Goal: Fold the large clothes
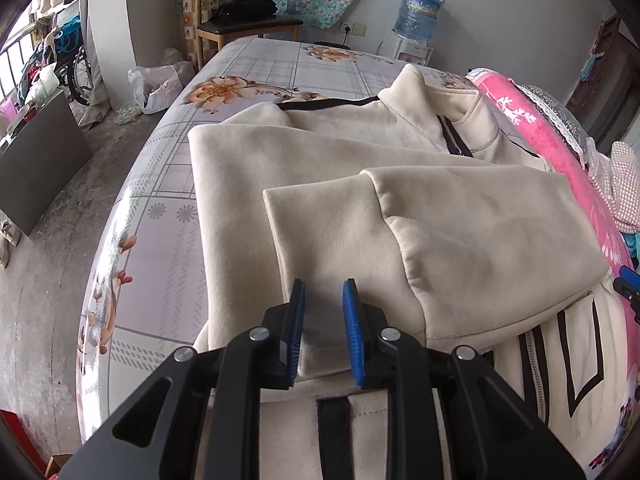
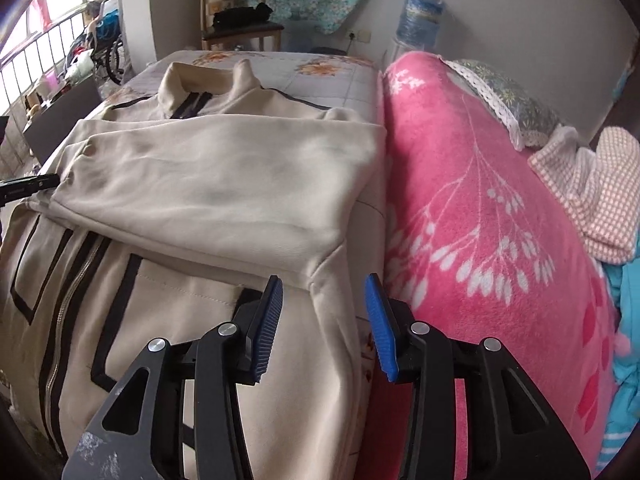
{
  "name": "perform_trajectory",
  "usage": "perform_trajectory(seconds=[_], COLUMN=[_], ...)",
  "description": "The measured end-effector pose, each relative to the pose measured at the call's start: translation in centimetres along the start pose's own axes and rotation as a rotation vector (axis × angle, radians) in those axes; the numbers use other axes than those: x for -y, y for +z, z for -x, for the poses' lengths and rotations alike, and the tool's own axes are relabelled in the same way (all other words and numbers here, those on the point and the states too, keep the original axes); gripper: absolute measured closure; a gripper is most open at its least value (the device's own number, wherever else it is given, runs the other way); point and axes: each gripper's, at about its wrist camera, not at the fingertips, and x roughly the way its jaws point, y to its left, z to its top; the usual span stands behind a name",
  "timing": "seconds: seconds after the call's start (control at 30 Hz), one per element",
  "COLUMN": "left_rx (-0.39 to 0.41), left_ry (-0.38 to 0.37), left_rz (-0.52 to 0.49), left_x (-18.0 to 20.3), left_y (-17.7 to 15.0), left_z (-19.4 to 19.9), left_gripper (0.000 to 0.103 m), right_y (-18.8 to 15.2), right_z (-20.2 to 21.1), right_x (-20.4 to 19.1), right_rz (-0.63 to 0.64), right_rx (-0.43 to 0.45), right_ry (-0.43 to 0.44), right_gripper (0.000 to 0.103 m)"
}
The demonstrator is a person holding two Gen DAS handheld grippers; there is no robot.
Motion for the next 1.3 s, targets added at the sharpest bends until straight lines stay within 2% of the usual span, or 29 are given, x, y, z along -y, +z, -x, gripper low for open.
perform_trajectory(seconds=[0.13,0.3,0.43,0.5,0.57,0.67,0.8,0.87,1.07,1.23,1.3], left_rx=[0.015,0.099,0.048,-0.005,-0.057,-0.038,-0.049,-0.051,-0.071,-0.083,-0.089], left_ry=[-0.028,-0.084,-0.079,-0.057,-0.025,0.009,0.022,0.021,0.027,0.045,0.056], left_rz=[0.020,0.021,-0.009,-0.033,-0.051,-0.081,-0.091,-0.091,-0.098,-0.102,-0.114], left_x=[-0.6,-0.3,1.7,2.8,3.5,4.0,4.1,4.1,4.9,5.6,6.1], left_y=[-0.2,1.1,2.3,2.4,2.1,1.8,1.7,1.6,1.9,1.9,1.8], left_z=[0.9,3.3,2.0,0.4,-1.4,-1.8,-1.9,-1.9,-2.2,-2.4,-2.6], left_gripper=[0.084,0.084,0.083,0.070,0.066,0.063,0.061,0.059,0.045,0.034,0.027], right_y=[0.7,3.6,5.8,6.1,6.0,5.2,5.5,6.0,7.4,6.5,6.1], right_z=[1.3,2.4,-0.4,-2.4,-4.5,-7.6,-6.3,-5.7,-5.0,-8.0,-8.1], right_x=[-0.5,-1.9,-3.6,-4.1,-4.4,-4.4,-4.5,-4.2,-5.2,-6.5,-7.2], right_rz=[-0.021,-0.084,-0.129,-0.168,-0.189,-0.198,-0.215,-0.221,-0.207,-0.169,-0.127], right_rx=[0.025,0.114,0.087,0.044,-0.002,-0.096,-0.089,-0.071,-0.035,-0.117,-0.100], right_ry=[0.042,0.202,0.261,0.275,0.266,0.207,0.194,0.216,0.242,0.174,0.138], right_gripper=[0.054,0.036,0.035,0.034,0.034,0.034,0.033,0.029,0.018,0.018,0.016])
